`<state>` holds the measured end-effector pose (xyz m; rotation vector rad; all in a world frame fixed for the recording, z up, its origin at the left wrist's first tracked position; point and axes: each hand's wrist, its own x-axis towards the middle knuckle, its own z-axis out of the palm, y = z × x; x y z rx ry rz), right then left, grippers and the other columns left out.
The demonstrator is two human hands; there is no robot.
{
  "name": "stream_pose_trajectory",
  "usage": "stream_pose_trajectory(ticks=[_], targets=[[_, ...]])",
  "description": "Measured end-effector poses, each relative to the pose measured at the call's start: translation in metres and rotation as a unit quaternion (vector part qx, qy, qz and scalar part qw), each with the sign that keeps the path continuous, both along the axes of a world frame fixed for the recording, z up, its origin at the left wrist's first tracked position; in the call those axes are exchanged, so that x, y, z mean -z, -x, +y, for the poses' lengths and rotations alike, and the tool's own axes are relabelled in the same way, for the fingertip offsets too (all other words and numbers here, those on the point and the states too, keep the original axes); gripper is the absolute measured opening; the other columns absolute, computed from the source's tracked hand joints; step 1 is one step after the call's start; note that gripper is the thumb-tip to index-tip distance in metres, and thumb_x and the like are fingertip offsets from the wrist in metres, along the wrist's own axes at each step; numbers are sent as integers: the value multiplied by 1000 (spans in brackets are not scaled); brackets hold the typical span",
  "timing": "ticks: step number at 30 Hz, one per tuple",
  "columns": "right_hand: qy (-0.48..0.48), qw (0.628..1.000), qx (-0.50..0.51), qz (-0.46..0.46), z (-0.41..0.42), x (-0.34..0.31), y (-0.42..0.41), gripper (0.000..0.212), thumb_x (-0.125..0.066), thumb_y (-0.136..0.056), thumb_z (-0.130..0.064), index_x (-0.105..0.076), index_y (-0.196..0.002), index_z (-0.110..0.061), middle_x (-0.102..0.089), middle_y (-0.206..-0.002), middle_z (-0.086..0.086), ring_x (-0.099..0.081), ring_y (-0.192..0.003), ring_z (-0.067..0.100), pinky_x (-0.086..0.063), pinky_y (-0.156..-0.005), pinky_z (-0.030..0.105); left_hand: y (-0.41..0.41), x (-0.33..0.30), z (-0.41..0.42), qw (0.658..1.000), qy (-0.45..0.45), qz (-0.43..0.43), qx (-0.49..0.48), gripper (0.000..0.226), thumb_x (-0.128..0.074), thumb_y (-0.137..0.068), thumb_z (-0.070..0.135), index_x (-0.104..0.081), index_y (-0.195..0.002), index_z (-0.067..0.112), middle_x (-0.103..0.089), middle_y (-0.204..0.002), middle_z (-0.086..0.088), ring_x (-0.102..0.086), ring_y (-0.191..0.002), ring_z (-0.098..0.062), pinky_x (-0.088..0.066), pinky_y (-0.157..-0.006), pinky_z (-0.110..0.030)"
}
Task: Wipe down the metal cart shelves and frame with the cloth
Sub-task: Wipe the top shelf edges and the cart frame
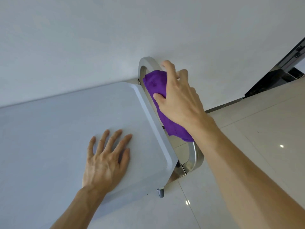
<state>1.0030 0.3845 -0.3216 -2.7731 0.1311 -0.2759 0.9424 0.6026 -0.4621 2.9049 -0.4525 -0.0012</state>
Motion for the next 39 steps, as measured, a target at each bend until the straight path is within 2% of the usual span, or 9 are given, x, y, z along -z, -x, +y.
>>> stream_pose_trajectory(ticks=[3, 8, 11, 15, 20, 24, 28, 33, 39], targets=[[-5, 997, -23, -71, -9, 12, 52, 45, -60, -95, -31, -44, -136, -24, -42, -126, 4, -63, -76, 31, -57, -62, 44, 0, -1, 1, 1000, -9, 11, -4, 51, -26, -99, 48, -44, -145, 40, -43, -152, 8, -28, -148, -23, -15, -120, -54], [44, 999, 12, -29, -13, 31, 113, 69, -61, -91, -27, -33, -154, -24, -49, -141, 4, -60, -60, 25, -53, -43, 38, -1, -1, 0, 1000, -17, 20, -8, 51, -24, -99, 49, -44, -146, 40, -43, -153, 9, -27, -148, -22, -15, -120, -54], [92, 996, -3, -17, -11, 26, 81, 66, -58, -91, -22, -35, -152, -16, -52, -127, 13, -48, -53, 25, -45, -44, 32, -3, 1, 0, 1000, -18, 14, -9, 50, -25, -99, 49, -46, -144, 39, -45, -151, 8, -30, -148, -23, -16, -119, -54], [91, 995, -35, 22, -10, 14, 5, 63, -45, -99, -30, -15, -154, -23, -48, -120, 13, -59, -75, 40, -46, -65, 40, -5, 5, 1, 1000, -15, -3, -4, 49, -29, -99, 47, -47, -143, 38, -47, -149, 7, -32, -146, -24, -17, -119, -54], [76, 993, -45, 73, 5, 4, -73, 67, -47, -99, -23, -10, -155, -20, -44, -123, 20, -41, -80, 35, -39, -72, 41, -4, 6, 1, 1000, -12, -14, -1, 49, -30, -99, 46, -48, -143, 37, -48, -149, 7, -33, -146, -25, -19, -119, -55], [64, 991, -37, 115, 12, -3, -114, 66, -52, -92, -17, -22, -150, -22, -45, -117, 18, -40, -90, 35, -36, -69, 39, -4, 6, 1, 1000, -5, -12, -1, 48, -32, -99, 46, -49, -142, 37, -48, -149, 7, -33, -146, -25, -19, -119, -55], [85, 984, -36, 155, 18, -7, -143, 50, -50, -87, -12, -41, -137, -19, -46, -109, 11, -44, -91, 34, -29, -52, 30, -5, 7, 1, 1000, 3, -12, 0, 48, -34, -98, 46, -49, -143, 36, -48, -149, 7, -34, -145, -25, -20, -118, -55], [136, 966, -61, 211, 22, -9, -175, 54, -48, -85, -13, -49, -138, -19, -51, -131, 12, -51, -98, 32, -42, -71, 34, -7, 6, 1, 1000, -7, 2, 0, 50, -32, -98, 47, -44, -146, 37, -46, -150, 9, -32, -146, -23, -20, -117, -54], [100, 970, -74, 208, 20, -8, -179, 53, -47, -82, -14, -56, -133, -25, -57, -129, 9, -56, -101, 31, -45, -75, 33, -8, 3, 1, 999, -34, 30, -6, 53, -23, -101, 50, -30, -152, 40, -35, -157, 12, -22, -150, -21, -13, -118, -51]])
